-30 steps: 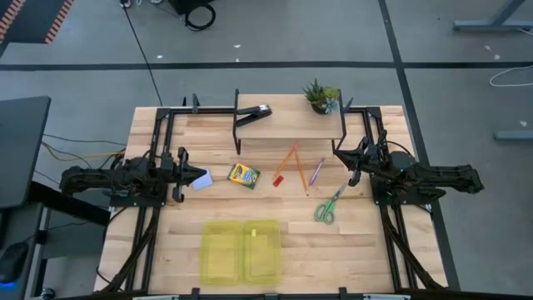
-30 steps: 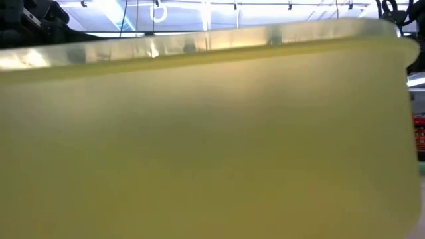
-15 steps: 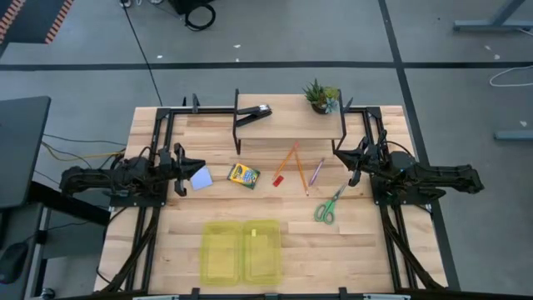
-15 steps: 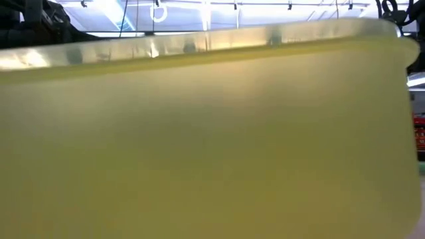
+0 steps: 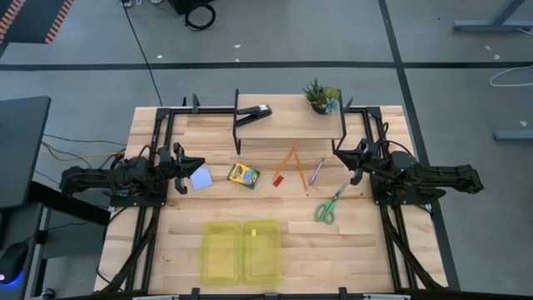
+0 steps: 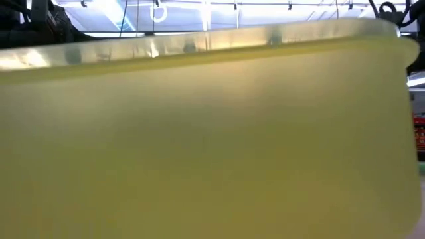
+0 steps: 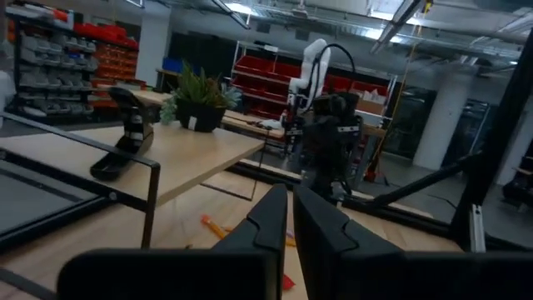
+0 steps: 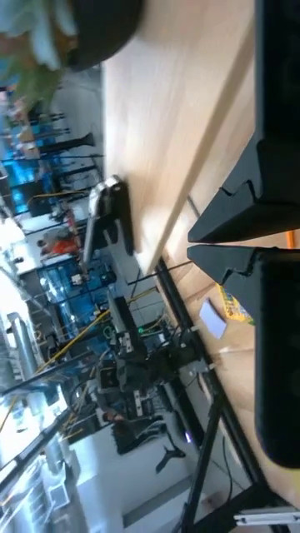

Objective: Pack school essentials
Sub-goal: Put the yellow crayon box into the yellow supply box

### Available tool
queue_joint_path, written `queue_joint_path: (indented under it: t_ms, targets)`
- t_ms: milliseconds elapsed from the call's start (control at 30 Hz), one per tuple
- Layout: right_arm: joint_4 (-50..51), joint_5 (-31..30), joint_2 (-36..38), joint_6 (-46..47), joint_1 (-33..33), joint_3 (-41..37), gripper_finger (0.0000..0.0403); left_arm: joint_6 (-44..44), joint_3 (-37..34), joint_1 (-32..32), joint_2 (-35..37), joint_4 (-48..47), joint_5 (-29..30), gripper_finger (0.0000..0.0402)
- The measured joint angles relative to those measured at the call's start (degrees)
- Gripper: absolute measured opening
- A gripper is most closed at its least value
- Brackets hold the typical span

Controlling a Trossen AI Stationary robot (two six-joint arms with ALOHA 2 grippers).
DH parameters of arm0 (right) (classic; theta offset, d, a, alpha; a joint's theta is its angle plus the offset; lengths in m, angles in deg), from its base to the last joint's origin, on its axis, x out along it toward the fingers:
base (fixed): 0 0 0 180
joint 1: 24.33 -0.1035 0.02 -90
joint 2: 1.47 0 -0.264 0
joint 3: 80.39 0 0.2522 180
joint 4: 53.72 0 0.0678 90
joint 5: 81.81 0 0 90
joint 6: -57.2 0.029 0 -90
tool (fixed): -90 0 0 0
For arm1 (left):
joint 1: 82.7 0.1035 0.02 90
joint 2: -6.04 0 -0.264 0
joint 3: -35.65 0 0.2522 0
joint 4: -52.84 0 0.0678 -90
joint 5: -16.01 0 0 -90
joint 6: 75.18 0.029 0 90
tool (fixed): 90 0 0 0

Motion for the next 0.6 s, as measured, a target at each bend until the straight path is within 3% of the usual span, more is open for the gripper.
queue_joint_path:
  t_ms: [267,600]
  targets:
    - [-4.57,3.30,0.02,-2.51,0.02,1.05,0.0023,-3.92,0.18,1.96,-6.98,-0.06,-0.03,0.0011]
    - [-4.27,3.34,-0.39,-3.38,0.02,1.05,0.0023,-1.97,8.90,2.92,-25.26,-0.22,-3.42,0.0050]
